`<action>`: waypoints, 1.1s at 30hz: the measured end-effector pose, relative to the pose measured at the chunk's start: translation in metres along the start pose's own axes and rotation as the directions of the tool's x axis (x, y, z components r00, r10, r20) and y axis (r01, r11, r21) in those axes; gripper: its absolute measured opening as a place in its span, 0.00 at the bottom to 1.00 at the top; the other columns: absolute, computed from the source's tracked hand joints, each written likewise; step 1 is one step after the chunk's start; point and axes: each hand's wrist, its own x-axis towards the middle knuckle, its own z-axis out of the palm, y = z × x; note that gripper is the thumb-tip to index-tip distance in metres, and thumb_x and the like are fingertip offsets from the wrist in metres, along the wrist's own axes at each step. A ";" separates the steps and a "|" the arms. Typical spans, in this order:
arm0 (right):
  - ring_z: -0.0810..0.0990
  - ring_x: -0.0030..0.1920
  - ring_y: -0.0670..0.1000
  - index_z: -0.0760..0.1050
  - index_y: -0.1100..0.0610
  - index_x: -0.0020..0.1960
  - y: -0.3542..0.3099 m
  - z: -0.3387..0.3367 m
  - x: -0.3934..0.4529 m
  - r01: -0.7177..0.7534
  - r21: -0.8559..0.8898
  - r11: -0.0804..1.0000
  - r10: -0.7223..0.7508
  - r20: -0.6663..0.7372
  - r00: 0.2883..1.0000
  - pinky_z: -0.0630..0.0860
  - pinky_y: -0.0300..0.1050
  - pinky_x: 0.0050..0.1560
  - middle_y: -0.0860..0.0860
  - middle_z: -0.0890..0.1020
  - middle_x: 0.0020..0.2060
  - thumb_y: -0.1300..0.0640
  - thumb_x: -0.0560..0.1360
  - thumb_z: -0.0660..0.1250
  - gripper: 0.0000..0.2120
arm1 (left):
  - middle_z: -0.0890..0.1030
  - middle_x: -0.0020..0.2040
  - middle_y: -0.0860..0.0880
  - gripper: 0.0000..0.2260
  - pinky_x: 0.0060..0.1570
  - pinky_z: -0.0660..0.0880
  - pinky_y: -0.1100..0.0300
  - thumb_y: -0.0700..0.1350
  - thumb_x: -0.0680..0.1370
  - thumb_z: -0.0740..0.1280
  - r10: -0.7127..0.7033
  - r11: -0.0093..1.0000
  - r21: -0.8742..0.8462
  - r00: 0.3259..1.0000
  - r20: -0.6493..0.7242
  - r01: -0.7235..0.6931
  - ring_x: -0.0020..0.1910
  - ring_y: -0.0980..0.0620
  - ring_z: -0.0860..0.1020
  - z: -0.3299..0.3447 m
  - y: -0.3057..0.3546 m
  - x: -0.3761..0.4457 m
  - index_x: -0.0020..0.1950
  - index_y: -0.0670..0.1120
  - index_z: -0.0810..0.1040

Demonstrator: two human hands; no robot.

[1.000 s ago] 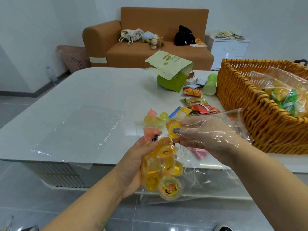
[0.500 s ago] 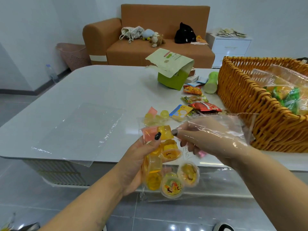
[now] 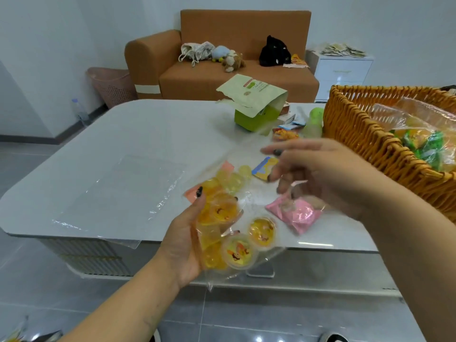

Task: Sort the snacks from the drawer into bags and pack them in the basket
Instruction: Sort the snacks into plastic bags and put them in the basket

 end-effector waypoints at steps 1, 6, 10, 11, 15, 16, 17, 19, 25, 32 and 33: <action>0.80 0.30 0.49 0.79 0.59 0.55 -0.004 -0.004 -0.001 0.079 0.065 0.995 -0.072 -0.109 0.991 0.76 0.38 0.29 0.54 0.83 0.32 0.66 0.79 0.59 0.11 | 0.84 0.52 0.41 0.19 0.54 0.77 0.47 0.56 0.73 0.66 0.041 0.998 -0.050 0.999 -0.017 -0.041 0.48 0.44 0.83 -0.001 0.003 0.001 0.53 0.44 0.85; 0.82 0.36 0.46 0.81 0.57 0.47 -0.008 -0.010 -0.001 0.394 0.010 0.919 -0.331 -0.524 0.785 0.79 0.36 0.36 0.50 0.83 0.34 0.68 0.77 0.60 0.12 | 0.85 0.48 0.42 0.21 0.46 0.79 0.53 0.61 0.78 0.60 0.102 0.964 -0.233 0.988 -0.112 -0.126 0.43 0.42 0.84 -0.004 0.010 0.007 0.42 0.47 0.84; 0.79 0.52 0.43 0.77 0.47 0.58 0.010 0.003 0.008 0.276 -0.198 0.941 -0.335 -0.415 0.846 0.78 0.38 0.48 0.48 0.79 0.55 0.54 0.74 0.69 0.13 | 0.84 0.37 0.42 0.23 0.24 0.78 0.60 0.57 0.80 0.57 0.157 0.946 -0.272 0.984 -0.081 -0.174 0.30 0.45 0.83 0.008 0.010 0.005 0.37 0.46 0.83; 0.78 0.56 0.44 0.75 0.43 0.60 0.014 0.008 0.010 0.246 -0.228 0.942 -0.317 -0.361 0.877 0.78 0.43 0.52 0.46 0.76 0.60 0.49 0.72 0.71 0.17 | 0.85 0.37 0.42 0.19 0.24 0.78 0.61 0.57 0.79 0.59 0.168 0.949 -0.261 0.984 -0.059 -0.178 0.29 0.46 0.83 0.010 0.011 0.004 0.40 0.46 0.82; 0.81 0.52 0.46 0.79 0.46 0.54 0.016 0.028 0.016 0.340 -0.153 0.928 -0.370 -0.282 0.885 0.81 0.46 0.51 0.46 0.77 0.60 0.52 0.74 0.71 0.09 | 0.84 0.47 0.43 0.19 0.37 0.77 0.57 0.60 0.77 0.62 0.161 0.978 -0.129 0.986 -0.036 -0.164 0.38 0.46 0.82 0.007 0.011 0.009 0.56 0.47 0.81; 0.82 0.50 0.46 0.80 0.49 0.51 0.012 0.033 0.016 0.367 -0.075 0.927 -0.373 -0.267 0.889 0.82 0.45 0.48 0.47 0.79 0.56 0.56 0.75 0.69 0.05 | 0.84 0.48 0.42 0.21 0.40 0.77 0.54 0.60 0.78 0.62 0.153 0.982 -0.104 0.987 -0.056 -0.158 0.40 0.45 0.83 0.006 0.009 0.010 0.58 0.47 0.81; 0.83 0.49 0.46 0.80 0.52 0.49 0.009 0.036 0.016 0.380 -0.001 0.925 -0.369 -0.244 0.897 0.82 0.44 0.46 0.46 0.82 0.52 0.59 0.76 0.68 0.04 | 0.83 0.49 0.41 0.21 0.41 0.77 0.53 0.60 0.78 0.62 0.140 0.985 -0.088 0.987 -0.072 -0.146 0.41 0.44 0.83 0.007 0.007 0.010 0.59 0.46 0.81; 0.83 0.49 0.46 0.81 0.54 0.49 0.004 0.041 0.017 0.391 0.058 0.918 -0.370 -0.223 0.902 0.82 0.42 0.44 0.45 0.83 0.48 0.60 0.77 0.66 0.05 | 0.83 0.48 0.42 0.21 0.39 0.78 0.54 0.61 0.78 0.62 0.129 0.986 -0.088 0.986 -0.104 -0.138 0.40 0.45 0.83 0.007 0.005 0.010 0.58 0.46 0.82; 0.80 0.52 0.51 0.78 0.52 0.51 0.040 0.048 0.060 0.190 -0.081 0.978 -0.207 -0.388 0.898 0.80 0.45 0.48 0.47 0.79 0.51 0.58 0.77 0.66 0.04 | 0.84 0.41 0.46 0.20 0.39 0.78 0.55 0.58 0.80 0.60 0.286 0.949 -0.079 0.937 -0.198 -0.306 0.38 0.47 0.83 -0.005 0.025 0.009 0.39 0.51 0.87; 0.59 0.70 0.60 0.62 0.50 0.72 0.113 0.089 0.107 -0.144 -0.717 0.682 -0.091 -0.278 0.956 0.62 0.49 0.65 0.58 0.61 0.69 0.46 0.74 0.69 0.31 | 0.85 0.41 0.47 0.17 0.40 0.77 0.53 0.58 0.79 0.62 0.310 0.946 -0.013 0.915 -0.258 -0.324 0.40 0.46 0.84 -0.013 0.031 0.006 0.44 0.49 0.85; 0.58 0.69 0.61 0.60 0.48 0.73 0.116 0.093 0.110 -0.147 -0.732 0.666 -0.104 -0.287 0.952 0.63 0.50 0.65 0.57 0.60 0.70 0.44 0.73 0.69 0.33 | 0.85 0.41 0.47 0.16 0.42 0.77 0.52 0.59 0.79 0.62 0.317 0.943 -0.010 0.909 -0.270 -0.332 0.40 0.46 0.84 -0.014 0.033 0.006 0.48 0.50 0.84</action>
